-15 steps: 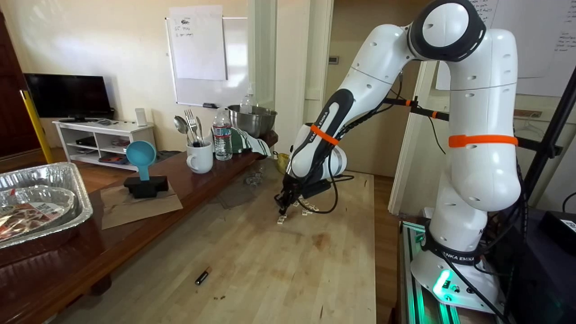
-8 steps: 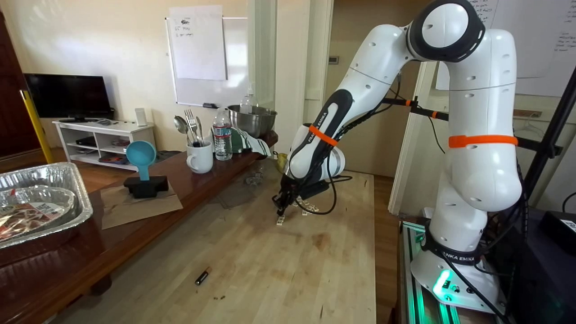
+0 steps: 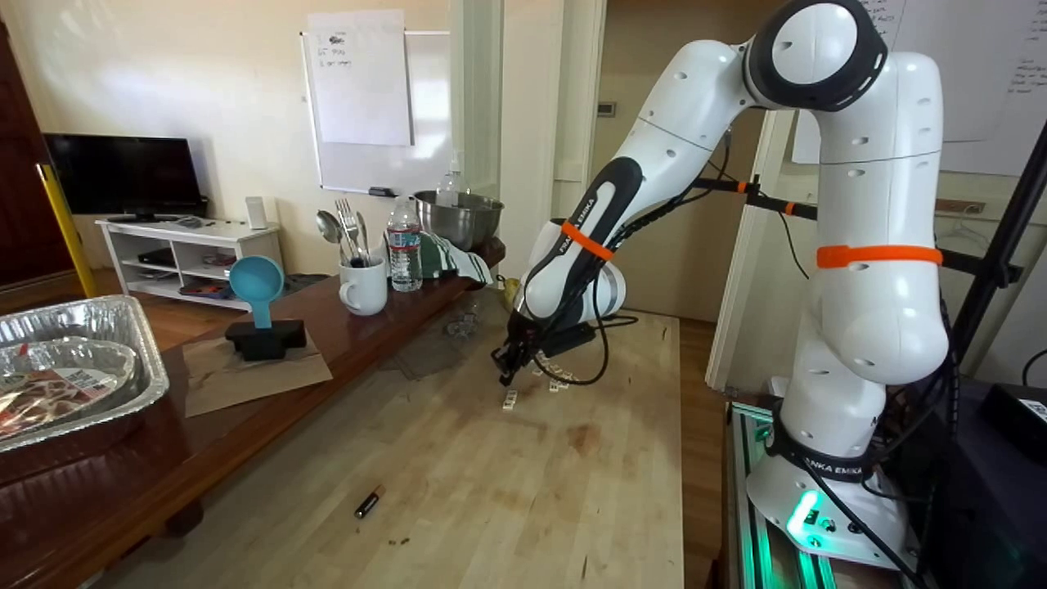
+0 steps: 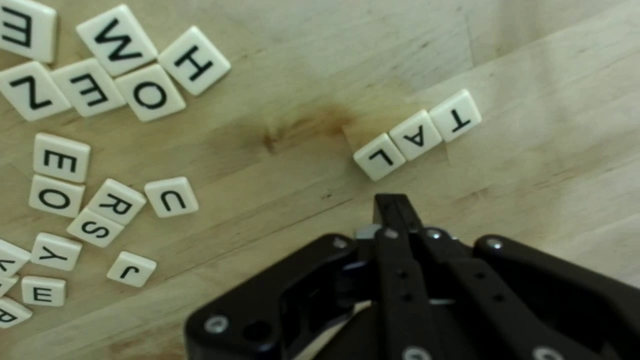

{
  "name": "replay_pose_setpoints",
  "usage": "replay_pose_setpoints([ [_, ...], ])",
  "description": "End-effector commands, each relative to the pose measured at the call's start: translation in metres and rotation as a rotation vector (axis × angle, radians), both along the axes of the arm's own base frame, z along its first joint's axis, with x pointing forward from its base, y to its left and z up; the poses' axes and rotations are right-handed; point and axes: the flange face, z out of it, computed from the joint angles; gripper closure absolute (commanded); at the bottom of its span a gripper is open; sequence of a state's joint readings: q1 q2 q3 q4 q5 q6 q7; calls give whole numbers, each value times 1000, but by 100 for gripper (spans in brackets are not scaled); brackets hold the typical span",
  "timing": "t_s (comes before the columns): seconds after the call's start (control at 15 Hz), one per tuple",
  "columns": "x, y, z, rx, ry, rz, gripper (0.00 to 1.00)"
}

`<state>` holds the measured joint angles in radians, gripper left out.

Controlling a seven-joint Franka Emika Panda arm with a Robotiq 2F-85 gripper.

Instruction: Use the tile letters to spell the word tale

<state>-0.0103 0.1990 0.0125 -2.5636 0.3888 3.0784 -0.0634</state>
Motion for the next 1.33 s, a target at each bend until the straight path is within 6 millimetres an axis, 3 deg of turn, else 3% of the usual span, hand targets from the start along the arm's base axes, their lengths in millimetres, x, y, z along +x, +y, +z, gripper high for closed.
replay_pose_setpoints([
  [0.0, -2, -3, 17, 25, -1, -20, 100],
  [0.33, -16, -10, 27, 30, 69, 47, 100],
  [0.8, -47, -36, 19, -104, 162, 261, 100],
  [1.27, -58, -59, 18, -144, 152, 369, 100],
])
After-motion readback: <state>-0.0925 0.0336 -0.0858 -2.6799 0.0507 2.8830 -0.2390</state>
